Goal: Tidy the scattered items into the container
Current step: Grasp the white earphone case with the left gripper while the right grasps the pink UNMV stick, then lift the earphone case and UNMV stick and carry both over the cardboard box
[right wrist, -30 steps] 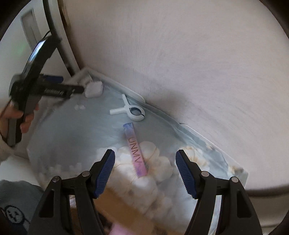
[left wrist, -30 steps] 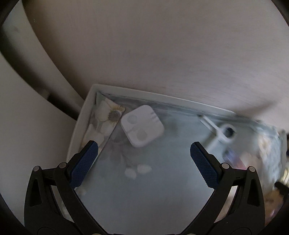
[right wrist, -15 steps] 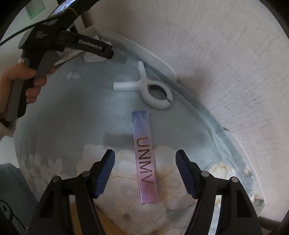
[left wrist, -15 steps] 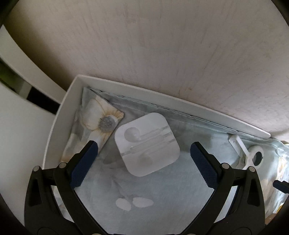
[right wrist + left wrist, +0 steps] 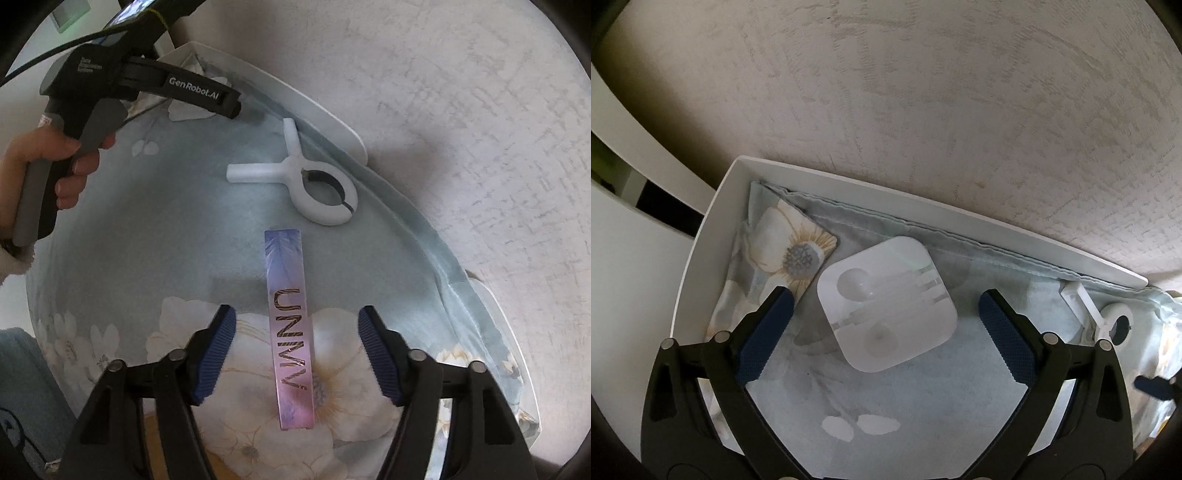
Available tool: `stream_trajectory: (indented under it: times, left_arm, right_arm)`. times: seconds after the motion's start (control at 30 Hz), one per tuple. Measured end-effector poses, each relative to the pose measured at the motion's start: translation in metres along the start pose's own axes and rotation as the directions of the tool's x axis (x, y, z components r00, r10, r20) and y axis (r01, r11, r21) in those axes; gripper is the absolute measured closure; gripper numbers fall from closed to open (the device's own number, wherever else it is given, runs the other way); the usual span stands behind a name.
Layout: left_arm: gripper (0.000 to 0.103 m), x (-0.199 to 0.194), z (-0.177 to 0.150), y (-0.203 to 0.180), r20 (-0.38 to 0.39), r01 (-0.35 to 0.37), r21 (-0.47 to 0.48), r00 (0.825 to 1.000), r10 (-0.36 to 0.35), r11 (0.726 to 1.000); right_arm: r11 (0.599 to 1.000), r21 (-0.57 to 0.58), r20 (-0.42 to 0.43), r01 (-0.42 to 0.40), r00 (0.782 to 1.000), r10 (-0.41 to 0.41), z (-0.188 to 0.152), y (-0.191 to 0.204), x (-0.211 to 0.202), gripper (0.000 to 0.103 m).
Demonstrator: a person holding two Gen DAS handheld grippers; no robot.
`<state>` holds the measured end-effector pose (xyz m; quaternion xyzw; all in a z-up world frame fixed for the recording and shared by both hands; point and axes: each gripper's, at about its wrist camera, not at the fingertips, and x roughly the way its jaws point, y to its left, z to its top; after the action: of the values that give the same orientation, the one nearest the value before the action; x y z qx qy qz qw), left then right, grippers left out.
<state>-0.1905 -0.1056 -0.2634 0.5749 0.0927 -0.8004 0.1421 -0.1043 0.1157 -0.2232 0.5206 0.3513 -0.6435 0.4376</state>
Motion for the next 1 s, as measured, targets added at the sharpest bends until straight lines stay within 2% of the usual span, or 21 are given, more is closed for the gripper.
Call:
stream_trajectory:
  times: [0.03, 0.1, 0.17, 0.27, 0.3, 0.4, 0.6, 1.0]
  left_arm:
    - [0.003, 0.0, -0.001, 0.001, 0.001, -0.001, 0.001, 1.0, 0.001, 1.0]
    - [0.006, -0.002, -0.003, 0.003, 0.004, -0.001, 0.004, 1.0, 0.001, 1.0]
    - [0.011, -0.003, -0.004, 0.004, 0.012, 0.001, 0.006, 1.0, -0.001, 1.0]
    - [0.025, -0.007, -0.006, 0.006, 0.022, 0.014, 0.019, 1.0, -0.015, 1.0]
    - [0.033, -0.009, -0.007, 0.006, 0.025, 0.017, 0.024, 1.0, -0.017, 1.0]
    - [0.034, -0.01, -0.009, 0.008, 0.023, 0.009, 0.039, 1.0, -0.009, 0.999]
    - [0.039, -0.014, -0.015, 0.025, 0.022, 0.018, 0.009, 1.0, -0.018, 1.0]
    - [0.041, -0.046, -0.034, 0.045, 0.061, 0.058, -0.008, 0.996, -0.057, 0.998]
  right_arm:
    - [1.0, 0.006, -0.004, -0.011, 1.0, 0.011, 0.0, -0.001, 0.002, 0.056]
    - [1.0, 0.014, -0.016, -0.007, 1.0, 0.007, -0.001, -0.003, 0.005, 0.069]
    - [1.0, 0.016, -0.024, -0.01, 1.0, 0.011, -0.002, -0.004, 0.008, 0.073]
    - [1.0, -0.006, -0.017, -0.002, 1.0, 0.002, -0.004, -0.001, 0.008, 0.08]
    - [1.0, -0.011, -0.015, 0.001, 1.0, -0.001, -0.004, 0.0, 0.008, 0.082]
    - [1.0, -0.025, -0.009, 0.019, 1.0, -0.019, -0.005, 0.004, 0.006, 0.082]
    - [0.998, -0.038, 0.007, 0.041, 0.999, -0.041, -0.007, 0.01, -0.002, 0.082]
    - [0.996, -0.047, 0.058, 0.073, 0.996, -0.07, -0.009, 0.019, -0.027, 0.082]
